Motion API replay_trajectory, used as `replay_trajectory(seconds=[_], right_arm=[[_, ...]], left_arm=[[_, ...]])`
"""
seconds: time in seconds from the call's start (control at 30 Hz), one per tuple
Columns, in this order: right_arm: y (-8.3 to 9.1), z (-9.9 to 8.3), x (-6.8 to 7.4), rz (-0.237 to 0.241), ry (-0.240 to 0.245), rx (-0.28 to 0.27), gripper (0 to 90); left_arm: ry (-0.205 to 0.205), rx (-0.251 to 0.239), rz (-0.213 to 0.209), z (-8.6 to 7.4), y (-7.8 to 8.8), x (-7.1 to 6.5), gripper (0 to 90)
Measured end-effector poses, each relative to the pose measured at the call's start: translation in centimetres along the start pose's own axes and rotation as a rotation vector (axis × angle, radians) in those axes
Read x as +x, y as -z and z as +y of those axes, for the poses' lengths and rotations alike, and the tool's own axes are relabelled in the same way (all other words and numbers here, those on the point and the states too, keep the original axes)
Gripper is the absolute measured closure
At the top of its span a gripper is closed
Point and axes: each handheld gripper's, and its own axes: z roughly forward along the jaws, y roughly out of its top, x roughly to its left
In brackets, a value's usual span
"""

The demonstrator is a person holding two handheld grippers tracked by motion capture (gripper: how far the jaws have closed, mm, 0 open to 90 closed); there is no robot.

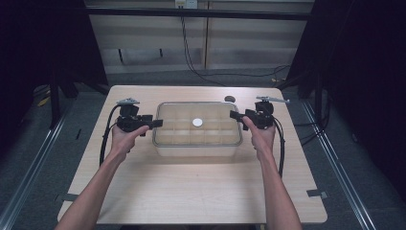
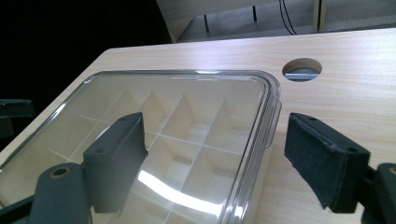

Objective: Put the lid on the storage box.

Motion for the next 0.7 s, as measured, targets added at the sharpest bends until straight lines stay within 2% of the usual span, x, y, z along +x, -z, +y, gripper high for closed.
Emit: replay_trajectory(seconds=[0.1, 0.2, 0.33, 0.4, 0.53, 0.63, 0.7], right_arm=[[0.9, -0.4, 0.2, 0.011, 0.007, -0.009, 22.7], [1.8, -0.9, 0.5, 0.014, 0.019, -0.006, 24.3], [3.1, -1.4, 0.7, 0.042, 0.019, -0.01, 25.5], [3.7, -1.7, 0.8, 0.045, 0.034, -0.01, 26.1], [5.0, -2.3, 1.2, 0.056, 0.052, -0.004, 26.1], [6.1, -2.9, 1.6, 0.066, 0.069, -0.004, 25.4], [6.5, -3.3, 1.7, 0.074, 0.081, -0.001, 26.2]], left_arm=[[-0.012, -0.007, -0.011, -0.3, 0.7, -0.5, 38.3], [-0.045, -0.002, 0.003, -0.5, 1.5, -1.1, 37.3], [-0.034, -0.019, 0.016, -1.0, 2.5, -1.4, 31.0], [-0.025, -0.025, 0.021, -1.5, 3.0, -1.6, 28.2], [-0.043, -0.036, 0.029, -2.2, 4.1, -2.3, 25.5], [-0.067, -0.022, 0.029, -2.7, 4.7, -2.6, 24.6], [-0.075, -0.025, 0.048, -3.1, 5.1, -2.9, 24.4]])
